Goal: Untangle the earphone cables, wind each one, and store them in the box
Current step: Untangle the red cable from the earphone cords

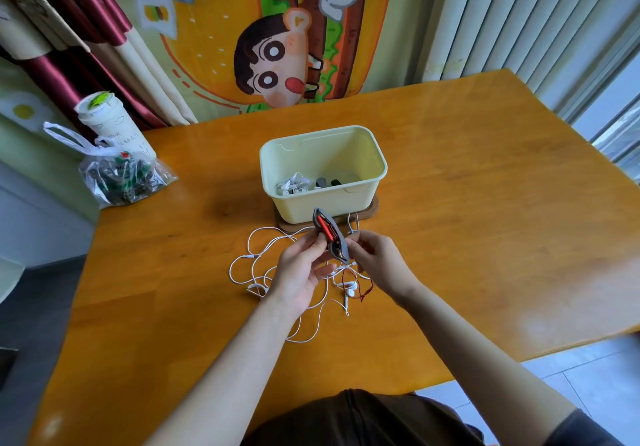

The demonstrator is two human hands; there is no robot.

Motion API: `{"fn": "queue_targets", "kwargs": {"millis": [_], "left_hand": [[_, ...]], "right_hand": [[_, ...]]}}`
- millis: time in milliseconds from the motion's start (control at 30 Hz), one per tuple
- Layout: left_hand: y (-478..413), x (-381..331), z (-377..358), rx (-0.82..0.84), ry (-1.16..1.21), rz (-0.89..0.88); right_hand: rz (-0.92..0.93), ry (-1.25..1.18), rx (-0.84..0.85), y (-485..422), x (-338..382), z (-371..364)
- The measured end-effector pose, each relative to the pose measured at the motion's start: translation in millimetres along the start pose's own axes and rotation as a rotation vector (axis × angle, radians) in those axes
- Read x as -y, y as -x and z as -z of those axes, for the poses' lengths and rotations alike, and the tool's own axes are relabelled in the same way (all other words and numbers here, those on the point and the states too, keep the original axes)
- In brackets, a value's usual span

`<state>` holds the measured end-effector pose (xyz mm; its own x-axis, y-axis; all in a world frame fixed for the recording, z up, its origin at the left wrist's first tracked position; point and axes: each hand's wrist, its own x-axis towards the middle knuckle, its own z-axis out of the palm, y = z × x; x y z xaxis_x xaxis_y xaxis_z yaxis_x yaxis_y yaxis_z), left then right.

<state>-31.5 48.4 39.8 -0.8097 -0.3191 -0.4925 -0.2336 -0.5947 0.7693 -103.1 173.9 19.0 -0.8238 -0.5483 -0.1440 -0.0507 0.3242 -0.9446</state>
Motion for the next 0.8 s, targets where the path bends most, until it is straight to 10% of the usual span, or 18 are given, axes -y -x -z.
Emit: {"fn": "queue_targets", "kwargs": {"millis": [367,800], "left_hand": [[-7.4,0.0,-2.5,-0.21,0.044,-0.031],[-18.2,7.3,11.9,-0.166,-0.888,-0.406]], "right_hand": [[-0.001,0.15,-0.008,5.4,-1.3,-7.3],[0.193,0.473,-0.015,-0.9,13.1,14.4]]}}
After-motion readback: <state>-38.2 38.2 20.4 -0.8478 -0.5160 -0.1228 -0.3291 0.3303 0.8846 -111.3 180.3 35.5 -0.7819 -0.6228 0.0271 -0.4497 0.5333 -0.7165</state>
